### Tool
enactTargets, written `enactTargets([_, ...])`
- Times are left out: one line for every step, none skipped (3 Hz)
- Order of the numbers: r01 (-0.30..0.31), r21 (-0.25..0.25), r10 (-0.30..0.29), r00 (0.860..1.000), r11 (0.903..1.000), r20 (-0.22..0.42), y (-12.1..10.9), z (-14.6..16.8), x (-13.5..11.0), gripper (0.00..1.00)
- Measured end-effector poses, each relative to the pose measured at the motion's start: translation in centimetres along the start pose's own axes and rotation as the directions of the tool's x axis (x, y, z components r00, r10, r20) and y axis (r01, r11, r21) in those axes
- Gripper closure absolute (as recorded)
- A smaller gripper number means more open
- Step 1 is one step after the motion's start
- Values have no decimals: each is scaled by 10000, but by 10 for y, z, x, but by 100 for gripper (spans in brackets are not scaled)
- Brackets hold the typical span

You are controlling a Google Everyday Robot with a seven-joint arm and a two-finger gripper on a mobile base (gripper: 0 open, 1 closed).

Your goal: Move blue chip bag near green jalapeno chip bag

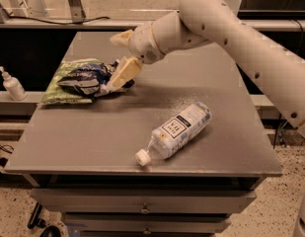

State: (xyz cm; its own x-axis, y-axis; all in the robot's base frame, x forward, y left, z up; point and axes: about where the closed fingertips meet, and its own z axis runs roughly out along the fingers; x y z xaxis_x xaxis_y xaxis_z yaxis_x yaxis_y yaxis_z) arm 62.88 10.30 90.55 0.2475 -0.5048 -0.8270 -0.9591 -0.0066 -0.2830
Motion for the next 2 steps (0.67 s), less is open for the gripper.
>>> enactTargets([294,117,-293,9995,9995,-124,-8,-30,-1,0])
enactTargets([457,285,-442,9977,9985,-512,-15,-78,8,0])
